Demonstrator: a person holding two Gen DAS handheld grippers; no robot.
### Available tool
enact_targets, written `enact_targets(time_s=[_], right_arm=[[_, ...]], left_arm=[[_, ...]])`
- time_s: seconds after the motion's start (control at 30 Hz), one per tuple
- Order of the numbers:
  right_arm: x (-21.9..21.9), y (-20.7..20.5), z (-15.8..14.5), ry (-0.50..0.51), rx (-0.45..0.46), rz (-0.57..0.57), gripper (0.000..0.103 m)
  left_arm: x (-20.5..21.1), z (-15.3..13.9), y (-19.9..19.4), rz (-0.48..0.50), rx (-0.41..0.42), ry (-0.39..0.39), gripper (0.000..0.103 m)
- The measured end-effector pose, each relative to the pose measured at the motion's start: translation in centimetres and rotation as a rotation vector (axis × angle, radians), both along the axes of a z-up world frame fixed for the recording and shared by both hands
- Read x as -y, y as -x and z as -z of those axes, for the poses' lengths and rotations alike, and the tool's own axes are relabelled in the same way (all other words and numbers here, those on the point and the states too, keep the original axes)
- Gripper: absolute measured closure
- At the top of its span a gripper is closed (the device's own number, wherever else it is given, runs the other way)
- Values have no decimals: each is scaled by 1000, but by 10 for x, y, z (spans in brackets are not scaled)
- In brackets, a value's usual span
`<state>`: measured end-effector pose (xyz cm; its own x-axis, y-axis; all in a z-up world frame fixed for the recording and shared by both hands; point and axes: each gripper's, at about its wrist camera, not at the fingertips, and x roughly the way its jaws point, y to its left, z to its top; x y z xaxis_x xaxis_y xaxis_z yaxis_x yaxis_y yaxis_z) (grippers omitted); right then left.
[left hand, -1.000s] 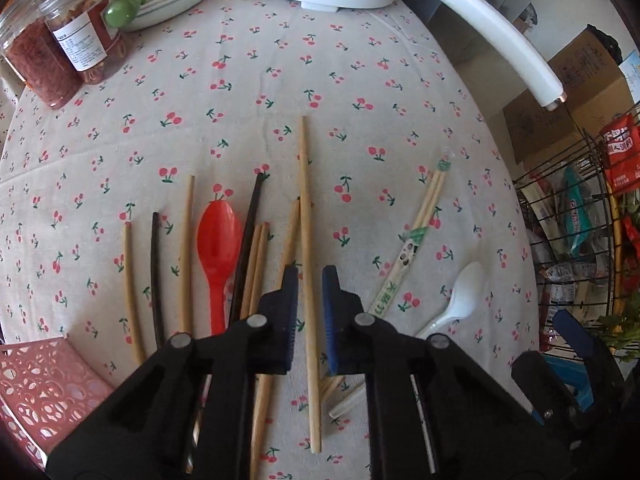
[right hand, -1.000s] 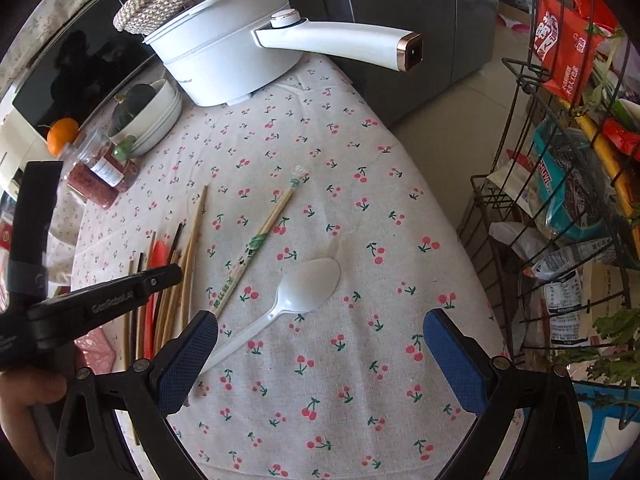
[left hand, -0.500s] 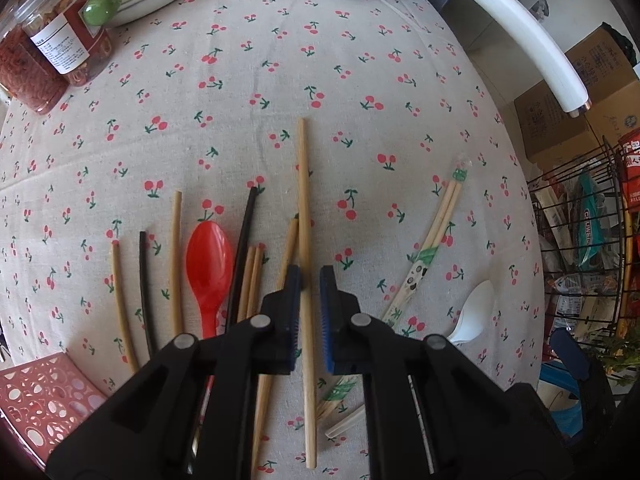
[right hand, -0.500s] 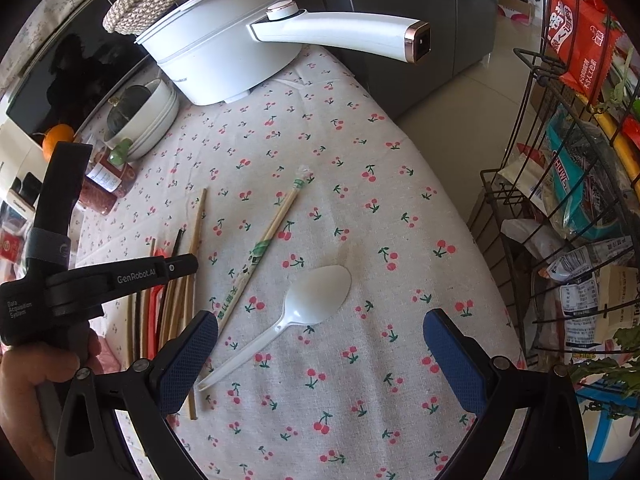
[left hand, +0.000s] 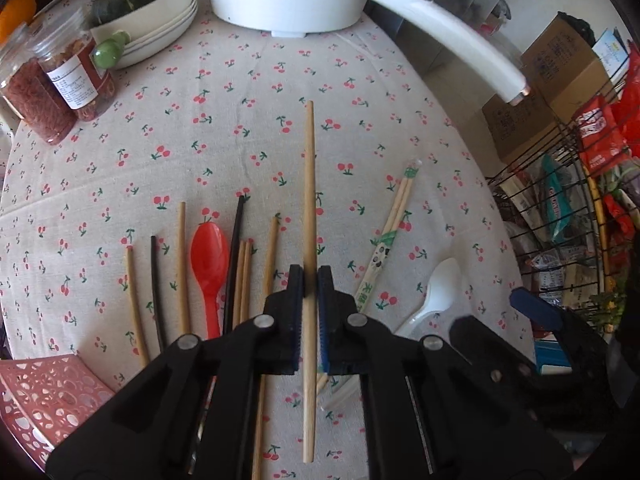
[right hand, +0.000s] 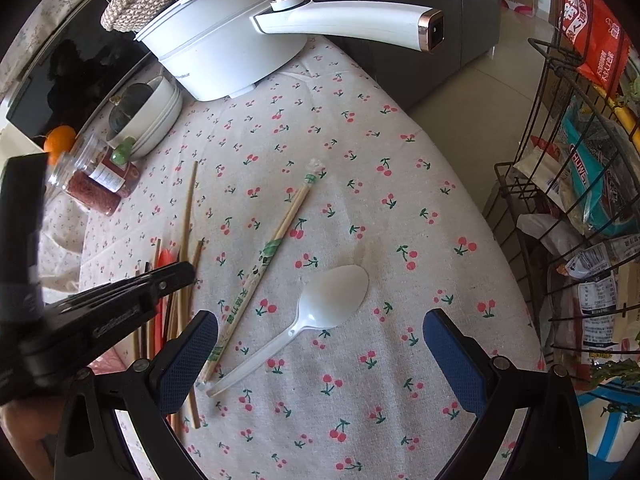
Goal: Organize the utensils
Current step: 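Close the left tool on a wooden chopstick while the right tool reaches the wrapped chopsticks, then lift the chopstick with the left tool while the right tool grasps and lifts the wrapped chopsticks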
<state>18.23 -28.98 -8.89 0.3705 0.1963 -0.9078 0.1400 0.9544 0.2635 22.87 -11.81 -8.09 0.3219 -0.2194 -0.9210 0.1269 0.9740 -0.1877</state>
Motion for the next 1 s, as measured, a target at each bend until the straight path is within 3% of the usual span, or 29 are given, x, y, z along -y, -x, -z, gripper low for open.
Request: enact_targets(time_s=[0.17, 0.27, 0.5, 0.67, 0.87, 0.93, 0.97, 1.0], right_arm=[[-6, -6, 6, -69, 0, -8, 4], [-17, -15, 10, -113, -5, -51, 16], [-50, -35, 22, -40, -6, -95, 42], [-75, -42, 25, 101, 8, -131, 52], [-87, -54, 38, 184, -32, -125, 66], [-89, -55, 39, 216, -22, -113, 74], [-90, -55, 39, 239, -16, -107, 85], [-90, -55, 39, 249, -9, -102, 88]], left_arm=[[-32, -40, 55, 29, 152, 74, 95], [-53, -58, 86, 33, 237, 97, 95], [-101, -77, 139, -3, 435, 169, 95], [-121, -82, 148, -18, 477, 199, 95], [-140, -83, 156, -37, 495, 239, 95], [-147, -87, 159, -50, 526, 245, 95], [-150, -89, 161, -60, 547, 246, 95], [-154, -92, 162, -75, 571, 248, 95]])
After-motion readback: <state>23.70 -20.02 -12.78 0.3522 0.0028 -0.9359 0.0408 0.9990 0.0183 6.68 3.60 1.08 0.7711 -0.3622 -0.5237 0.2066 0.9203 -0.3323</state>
